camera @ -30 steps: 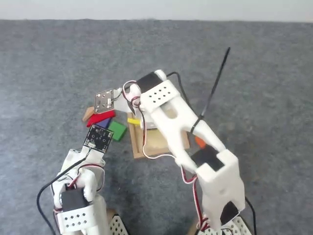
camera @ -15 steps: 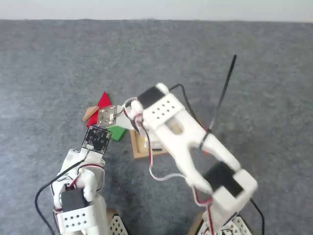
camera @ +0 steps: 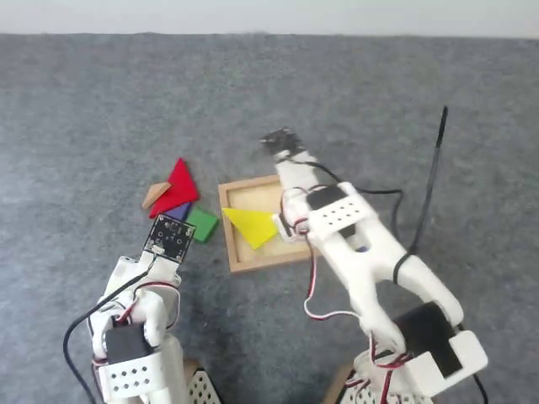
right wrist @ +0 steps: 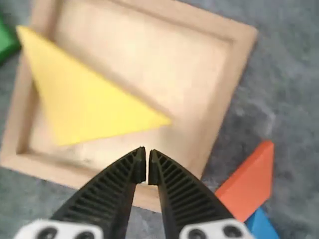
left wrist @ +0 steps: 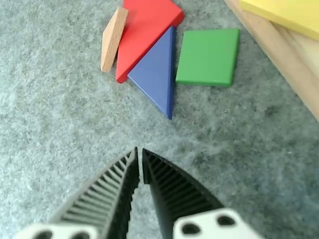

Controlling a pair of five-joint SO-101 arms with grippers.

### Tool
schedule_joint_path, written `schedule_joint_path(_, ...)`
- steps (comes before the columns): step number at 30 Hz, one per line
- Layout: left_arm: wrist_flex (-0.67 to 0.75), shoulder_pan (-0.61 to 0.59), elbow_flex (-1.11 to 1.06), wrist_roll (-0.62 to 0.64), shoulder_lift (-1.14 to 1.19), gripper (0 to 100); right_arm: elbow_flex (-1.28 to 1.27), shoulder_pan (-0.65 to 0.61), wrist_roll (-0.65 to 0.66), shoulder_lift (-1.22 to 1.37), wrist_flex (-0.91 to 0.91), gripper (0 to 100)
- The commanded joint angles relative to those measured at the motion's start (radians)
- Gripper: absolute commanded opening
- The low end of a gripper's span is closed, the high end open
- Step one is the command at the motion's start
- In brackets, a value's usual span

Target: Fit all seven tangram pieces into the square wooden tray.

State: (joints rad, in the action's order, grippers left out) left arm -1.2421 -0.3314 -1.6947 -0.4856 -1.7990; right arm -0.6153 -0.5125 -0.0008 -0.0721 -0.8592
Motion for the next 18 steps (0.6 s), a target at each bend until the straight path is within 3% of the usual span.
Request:
schedule_joint_path(1, 0.002, -0.003, 0.012, -0.011, -0.018, 1, 0.005, 0.064, -0.02, -0.053, 0.031, 3.9)
schedule_joint_path(6, 0.008, -0.003, 0.015, -0.009, -0.02, 1, 0.005, 0.074, -0.018, -0.053, 0.081, 18.5)
schedule_joint_path(13, 0.068, 0.008, 0.124, -0.003, -0.02, 1, -0.049, 0.077, -0.021, -0.051, 0.162, 12.4)
schedule_joint_path(18, 0.077, 0.15, 0.271, 0.118, -0.006, 2, -0.095, 0.111, -0.021, -0.05, 0.246, 6.9)
